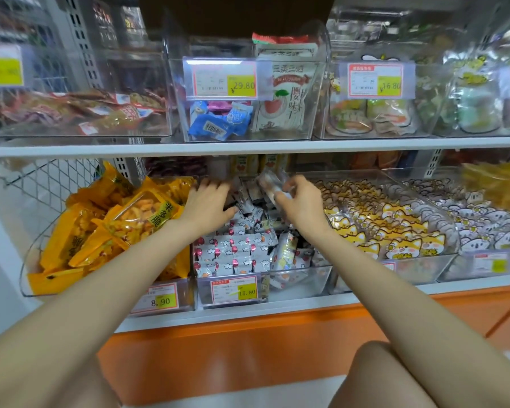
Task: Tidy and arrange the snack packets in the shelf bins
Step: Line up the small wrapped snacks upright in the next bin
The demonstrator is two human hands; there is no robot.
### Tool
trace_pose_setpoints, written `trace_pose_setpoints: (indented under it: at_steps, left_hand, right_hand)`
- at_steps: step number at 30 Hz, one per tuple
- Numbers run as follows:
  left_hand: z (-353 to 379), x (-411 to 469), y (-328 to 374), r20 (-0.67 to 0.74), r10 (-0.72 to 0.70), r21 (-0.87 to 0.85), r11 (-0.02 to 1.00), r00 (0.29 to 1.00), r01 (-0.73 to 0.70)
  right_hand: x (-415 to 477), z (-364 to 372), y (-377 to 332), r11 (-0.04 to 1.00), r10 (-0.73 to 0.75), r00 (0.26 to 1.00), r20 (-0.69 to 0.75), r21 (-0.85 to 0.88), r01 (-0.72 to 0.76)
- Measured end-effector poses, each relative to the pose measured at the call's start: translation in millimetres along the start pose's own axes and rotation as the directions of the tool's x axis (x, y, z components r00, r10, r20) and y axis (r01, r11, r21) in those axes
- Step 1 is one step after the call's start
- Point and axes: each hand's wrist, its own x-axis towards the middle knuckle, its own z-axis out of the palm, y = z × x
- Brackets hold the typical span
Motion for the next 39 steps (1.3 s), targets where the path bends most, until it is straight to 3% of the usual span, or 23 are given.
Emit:
trace_pose_setpoints:
  at_steps: [5, 8, 11, 13, 16, 20, 25, 29, 34, 39]
  left_hand:
    - [0, -15, -5, -0.028, 0.047, -0.064, 0.997, 0.998, -0.049]
    - [1, -20, -9, -0.028, 0.092, -0.092, 0.991, 0.995, -0.094]
    - [2, -19, -12, -0.034, 0.132, -0.132, 0.982, 0.991, -0.135]
    - [2, -16, -8, -0.041, 0.185, -0.187, 0.964, 0.982, -0.19]
    - [2, -15, 6, 0.029, 0.277, -0.267, 0.928, 0.96, -0.26]
    - [15, -13, 29, 0.168, 0.346, -0.222, 0.925, 0.923, -0.307]
    - [33, -10, 46, 0.213, 0.306, -0.133, 0.95, 0.928, -0.283]
    - [35, -5, 51, 0.133, 0.264, -0.133, 0.96, 0.955, -0.246]
    - [29, 1, 43, 0.062, 0.199, -0.263, 0.949, 0.978, -0.176]
    - [25, 7, 32, -0.071, 0.134, -0.255, 0.955, 0.988, -0.148]
  right_hand:
    - [20, 24, -17, 0.986, 0.103, 0.99, 0.093, 0.119, -0.114]
    - [24, 26, -17, 0.997, 0.048, 0.983, 0.177, 0.047, -0.057]
    - [23, 12, -12, 0.999, -0.038, 0.987, 0.159, 0.025, 0.034]
    - [23, -4, -2, 0.995, -0.078, 0.982, 0.169, -0.05, 0.088]
    - [22, -24, 17, 0.955, -0.106, 0.95, 0.294, -0.236, 0.179]
    - [11, -34, 28, 0.823, -0.082, 0.885, 0.458, -0.47, 0.32]
    - [-2, -35, 27, 0.727, -0.184, 0.887, 0.423, -0.549, 0.413]
    - [-5, -41, 28, 0.721, -0.271, 0.877, 0.397, -0.521, 0.458]
    - [-15, -39, 33, 0.642, -0.288, 0.791, 0.539, -0.504, 0.578]
    - [-16, -38, 35, 0.616, -0.289, 0.801, 0.525, -0.539, 0.575]
